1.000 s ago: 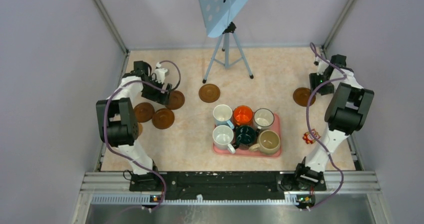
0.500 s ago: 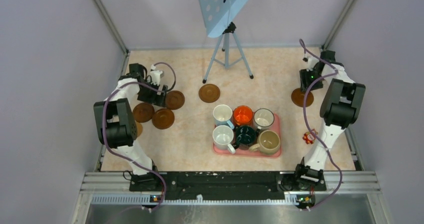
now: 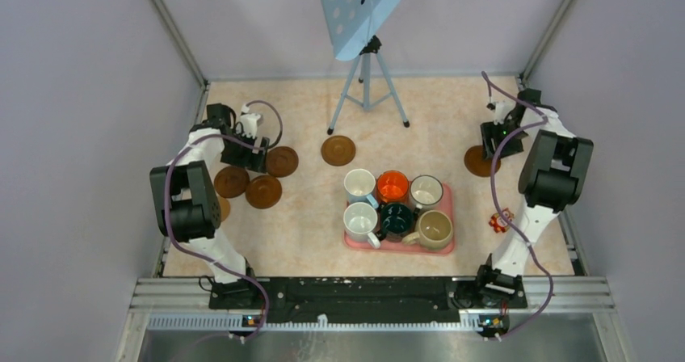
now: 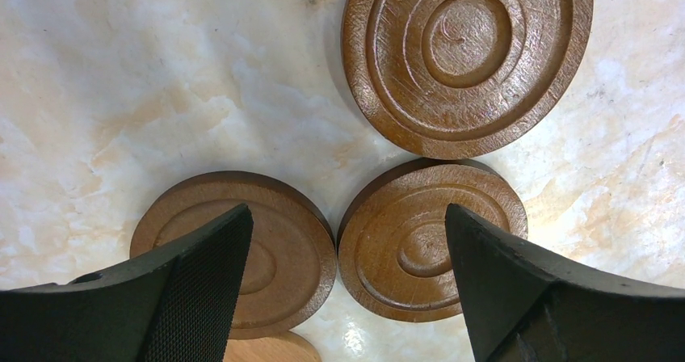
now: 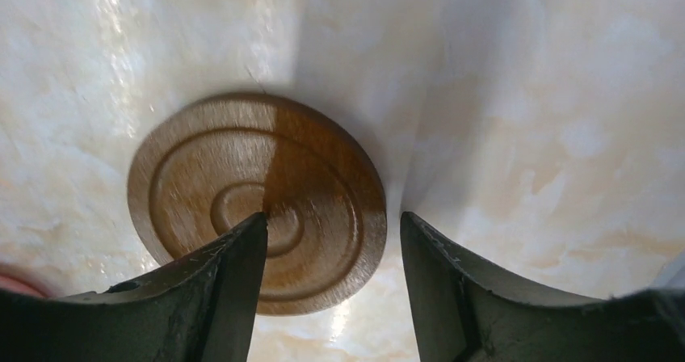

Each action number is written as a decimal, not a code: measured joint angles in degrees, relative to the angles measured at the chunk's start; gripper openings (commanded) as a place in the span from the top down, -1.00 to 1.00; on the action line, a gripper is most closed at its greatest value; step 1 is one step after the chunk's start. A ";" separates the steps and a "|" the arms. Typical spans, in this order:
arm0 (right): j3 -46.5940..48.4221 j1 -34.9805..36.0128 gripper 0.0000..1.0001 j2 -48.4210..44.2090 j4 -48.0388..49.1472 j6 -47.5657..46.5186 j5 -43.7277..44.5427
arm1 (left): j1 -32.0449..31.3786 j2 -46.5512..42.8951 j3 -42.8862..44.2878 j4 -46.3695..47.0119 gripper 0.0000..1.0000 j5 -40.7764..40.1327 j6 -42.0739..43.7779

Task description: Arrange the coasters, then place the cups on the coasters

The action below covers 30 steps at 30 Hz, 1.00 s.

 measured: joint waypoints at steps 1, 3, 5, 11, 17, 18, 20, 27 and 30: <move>-0.28 -0.35 -0.23 -0.37 -0.46 -0.37 0.22 | 0.00 0.00 -0.11 0.11 -0.88 0.02 -0.04; -1.55 -1.09 -0.21 -1.18 -1.20 -1.16 0.57 | 0.02 0.00 -0.28 0.28 -0.88 0.07 -0.07; -3.43 -1.49 -0.16 -2.29 -1.05 -1.51 1.03 | 0.02 0.00 -0.39 0.61 -0.87 0.17 -0.20; -6.27 0.31 0.09 -4.15 1.11 -0.70 2.58 | 0.02 0.00 -0.50 1.40 -0.87 0.24 -0.52; -6.25 6.21 0.36 -4.22 3.37 1.42 3.80 | 0.20 0.00 -0.50 1.62 -0.87 0.17 -0.70; -6.19 7.56 0.41 -4.17 3.41 2.10 3.72 | 0.28 0.00 -0.50 1.68 -0.87 0.15 -0.72; -5.33 10.19 0.48 -3.54 3.28 3.32 3.21 | 0.46 0.00 -0.50 1.75 -0.87 0.15 -0.87; 1.38 19.56 1.00 1.40 4.37 9.22 1.44 | 1.53 0.00 -0.50 1.73 -0.87 0.17 -2.14; 3.43 22.80 1.00 2.97 5.40 11.63 0.57 | 1.79 0.00 -0.50 1.73 -0.87 0.15 -2.29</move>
